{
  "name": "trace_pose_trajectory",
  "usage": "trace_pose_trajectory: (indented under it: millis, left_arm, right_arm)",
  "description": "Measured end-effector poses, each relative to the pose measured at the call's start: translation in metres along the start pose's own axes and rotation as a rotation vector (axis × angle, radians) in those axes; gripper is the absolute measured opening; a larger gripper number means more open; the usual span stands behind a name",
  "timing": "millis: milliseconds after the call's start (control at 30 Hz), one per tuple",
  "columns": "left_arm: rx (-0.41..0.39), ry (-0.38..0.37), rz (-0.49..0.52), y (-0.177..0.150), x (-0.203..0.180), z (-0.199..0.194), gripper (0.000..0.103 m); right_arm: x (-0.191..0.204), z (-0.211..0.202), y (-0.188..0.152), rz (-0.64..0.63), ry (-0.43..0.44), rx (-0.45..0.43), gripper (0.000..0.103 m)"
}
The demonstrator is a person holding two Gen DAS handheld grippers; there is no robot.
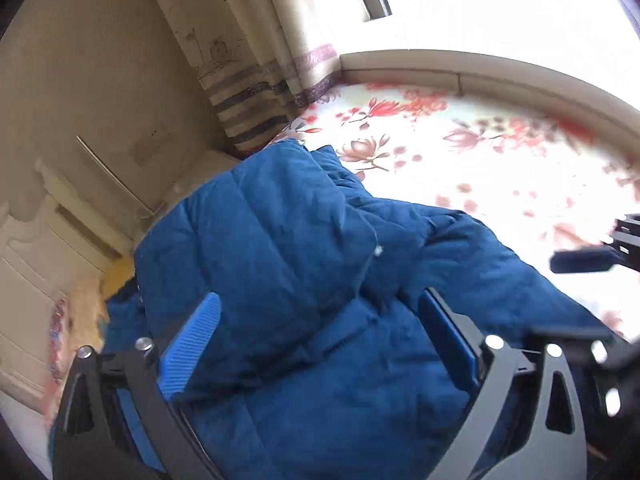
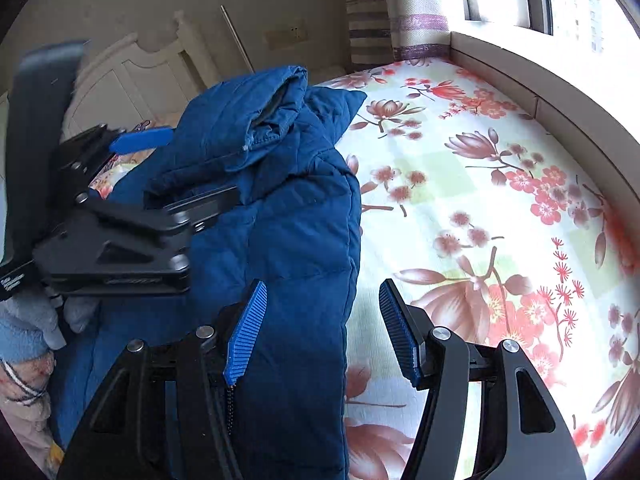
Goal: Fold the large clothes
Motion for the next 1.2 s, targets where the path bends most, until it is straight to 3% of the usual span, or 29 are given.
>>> trace_pose_trajectory:
  millis: [33, 100, 133, 200, 333, 400, 467, 533, 567, 600, 667, 733, 833, 900, 1067, 1100, 1133, 1167, 1200]
  left_arm:
    - [0.022, 0.01, -0.018, 0.003, 0.003, 0.01, 0.068]
    - [0.032, 0.005, -0.07, 0.004, 0.013, 0.018, 0.043]
    - [0.01, -0.019, -0.1, 0.003, 0.02, 0.014, 0.022]
    - [-0.065, -0.039, -0.192, 0.002, 0.041, -0.007, 0.016]
    - [-0.289, -0.235, -0.598, -0.034, 0.131, -0.075, 0.015]
    - [-0.392, -0.375, -0.831, -0.082, 0.184, -0.103, 0.017]
    - [-0.438, -0.478, -1.047, -0.145, 0.226, -0.111, 0.026]
    - [-0.434, -0.482, -1.203, -0.204, 0.248, -0.107, 0.055]
    - [-0.417, -0.453, -1.28, -0.236, 0.255, -0.103, 0.063]
    - [-0.401, -0.433, -1.323, -0.258, 0.258, -0.1, 0.069]
    - [-0.376, -0.444, -1.427, -0.303, 0.264, -0.09, 0.069]
    - [-0.388, -0.483, -1.491, -0.323, 0.267, -0.083, 0.07]
    - [-0.403, -0.503, -1.502, -0.321, 0.275, -0.08, 0.074]
    - [-0.389, -0.469, -1.513, -0.315, 0.281, -0.076, 0.078]
    - [-0.301, -0.371, -1.528, -0.3, 0.302, -0.045, 0.076]
    - [-0.293, -0.359, -1.528, -0.298, 0.307, -0.042, 0.071]
    - [-0.287, -0.337, -1.521, -0.293, 0.309, -0.038, 0.056]
    - [-0.26, -0.299, -1.505, -0.29, 0.311, -0.032, 0.049]
    - [-0.233, -0.267, -1.482, -0.288, 0.311, -0.027, 0.033]
  right_arm:
    - [-0.001, 0.002, -0.002, -0.004, -0.006, 0.003, 0.058]
    - [0.001, 0.001, -0.005, -0.011, -0.014, 0.001, 0.058]
    - [0.001, 0.0, -0.005, -0.013, -0.012, -0.002, 0.058]
    - [0.001, 0.001, -0.005, -0.007, -0.008, -0.003, 0.058]
    - [-0.002, 0.0, -0.006, 0.006, -0.001, -0.002, 0.058]
    - [-0.003, 0.002, -0.004, 0.004, -0.001, -0.004, 0.058]
    - [-0.004, 0.002, -0.003, -0.002, -0.008, -0.006, 0.058]
    - [-0.002, -0.002, 0.0, -0.032, -0.047, -0.026, 0.058]
    - [0.0, -0.005, 0.004, -0.051, -0.07, -0.043, 0.058]
    - [0.001, -0.007, 0.008, -0.07, -0.095, -0.061, 0.058]
    - [0.003, -0.008, 0.019, -0.097, -0.129, -0.081, 0.058]
    - [0.006, -0.004, 0.031, -0.12, -0.153, -0.087, 0.058]
    - [0.014, 0.01, 0.054, -0.178, -0.203, -0.089, 0.058]
    - [0.02, 0.02, 0.066, -0.212, -0.22, -0.09, 0.058]
    - [0.037, 0.048, 0.074, -0.289, -0.225, -0.075, 0.058]
    - [0.039, 0.054, 0.075, -0.303, -0.237, -0.074, 0.058]
    - [0.041, 0.057, 0.075, -0.313, -0.248, -0.078, 0.058]
    - [0.043, 0.06, 0.077, -0.328, -0.259, -0.087, 0.058]
    - [0.046, 0.062, 0.08, -0.349, -0.273, -0.096, 0.058]
Point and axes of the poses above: each gripper's, at about its wrist camera, not at the fingertips, and z roughly the way its jaws point, x to its left, y to its top, the point moved 4 cm from there along z, roughly the way its jaws point, and after that the axes turned 8 degrees about -y, right-handed, at the moved point
